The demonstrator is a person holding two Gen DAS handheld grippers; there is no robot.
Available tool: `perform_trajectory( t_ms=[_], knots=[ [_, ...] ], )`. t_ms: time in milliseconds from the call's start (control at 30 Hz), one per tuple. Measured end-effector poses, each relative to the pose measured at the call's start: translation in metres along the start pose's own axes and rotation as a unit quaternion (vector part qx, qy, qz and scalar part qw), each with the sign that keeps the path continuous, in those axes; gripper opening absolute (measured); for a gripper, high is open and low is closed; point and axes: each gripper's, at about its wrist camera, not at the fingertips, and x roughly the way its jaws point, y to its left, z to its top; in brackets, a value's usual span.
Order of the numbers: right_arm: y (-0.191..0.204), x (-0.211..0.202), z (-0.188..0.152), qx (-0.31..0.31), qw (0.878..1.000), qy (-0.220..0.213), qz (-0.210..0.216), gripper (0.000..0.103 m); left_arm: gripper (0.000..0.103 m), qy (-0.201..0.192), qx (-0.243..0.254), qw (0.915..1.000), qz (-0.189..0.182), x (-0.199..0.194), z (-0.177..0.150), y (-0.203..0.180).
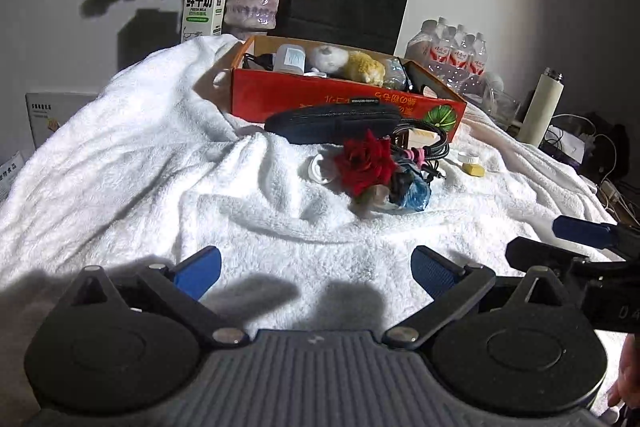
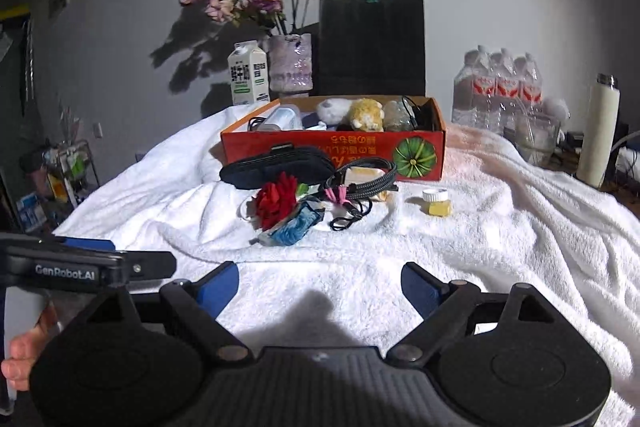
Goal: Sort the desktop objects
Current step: 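Move both tools down toward the red flower and blue packet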
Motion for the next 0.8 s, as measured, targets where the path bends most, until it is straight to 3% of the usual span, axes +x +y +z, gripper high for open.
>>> perform_trajectory(
  t_ms=[100,300,467,600,700,800],
  knots=[
    [0.0,0.005,0.0,0.006,1.0,0.002,0.004,0.084,0.102,-0.009,0.004,0.9999,-0.011,-0.001,0.001,-0.001],
    [-0.004,0.02,0.0,0.022,1.0,0.013,0.003,0.078,0.091,-0.013,0.018,0.9994,-0.026,0.009,0.007,-0.005],
    [-0.008,0.034,0.003,0.031,0.999,0.019,0.003,0.078,0.091,-0.012,0.026,0.9991,-0.03,0.023,0.018,-0.006],
    [-0.007,0.05,0.009,0.033,0.999,0.022,0.009,0.076,0.085,-0.009,0.03,0.9982,-0.051,0.043,0.034,-0.011],
    [-0.005,0.064,0.014,0.035,0.999,0.024,0.02,0.069,0.077,-0.004,0.034,0.9972,-0.066,0.065,0.048,-0.015],
    [-0.003,0.081,0.021,0.035,0.999,0.028,0.031,0.065,0.075,0.012,0.031,0.9952,-0.092,0.088,0.06,-0.018]
  ],
)
